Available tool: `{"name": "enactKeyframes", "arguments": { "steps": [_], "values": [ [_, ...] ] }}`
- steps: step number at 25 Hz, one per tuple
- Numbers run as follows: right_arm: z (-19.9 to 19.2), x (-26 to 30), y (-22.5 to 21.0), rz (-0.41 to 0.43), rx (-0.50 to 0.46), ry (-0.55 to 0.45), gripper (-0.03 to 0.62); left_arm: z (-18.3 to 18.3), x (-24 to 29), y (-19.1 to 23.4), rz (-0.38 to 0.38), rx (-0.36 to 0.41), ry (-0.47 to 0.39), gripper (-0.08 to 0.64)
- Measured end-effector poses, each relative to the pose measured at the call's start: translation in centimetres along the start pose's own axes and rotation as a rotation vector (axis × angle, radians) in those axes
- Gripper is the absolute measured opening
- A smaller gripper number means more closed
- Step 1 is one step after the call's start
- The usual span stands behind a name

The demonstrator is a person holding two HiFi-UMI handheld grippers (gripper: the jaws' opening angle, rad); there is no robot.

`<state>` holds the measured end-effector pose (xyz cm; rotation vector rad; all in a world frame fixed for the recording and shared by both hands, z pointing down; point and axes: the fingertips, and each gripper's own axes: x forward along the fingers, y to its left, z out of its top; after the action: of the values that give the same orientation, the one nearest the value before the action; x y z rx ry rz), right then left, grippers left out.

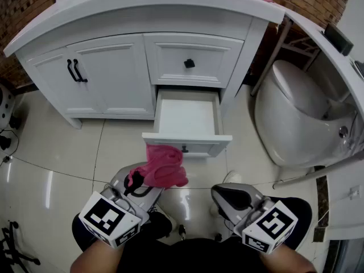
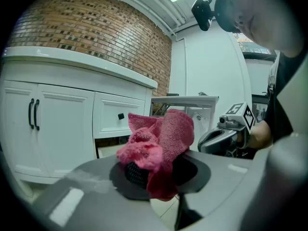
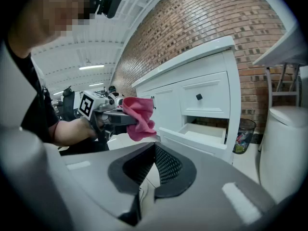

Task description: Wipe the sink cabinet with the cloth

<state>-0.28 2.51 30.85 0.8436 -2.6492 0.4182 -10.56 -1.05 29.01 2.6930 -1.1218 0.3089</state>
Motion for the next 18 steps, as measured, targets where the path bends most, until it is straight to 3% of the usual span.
{"name": "enactKeyframes", "arguments": {
  "steps": [4,9,13,18],
  "values": [
    [2.7,2.0,-0.7,0.068,-0.055,0.032,0.008,2.9,2.6,3.2,0.010,0.093,0.036,0.101],
    [5.6,5.3,-2.7,0.120,-0.031,0.001,0.008,4.5,7.5,8.1,0.021,0.157,0.078,0.103],
    [6.1,7.9,-4.3,0.133,0.014,0.006,0.008,3.0,11.6,10.9,-0.007,0.199,0.146,0.101],
    [5.4,10.4,-6.0,0.159,-0.052,0.079,0.008,0.7,17.1,13.3,-0.027,0.218,0.238,0.101]
  ]
}}
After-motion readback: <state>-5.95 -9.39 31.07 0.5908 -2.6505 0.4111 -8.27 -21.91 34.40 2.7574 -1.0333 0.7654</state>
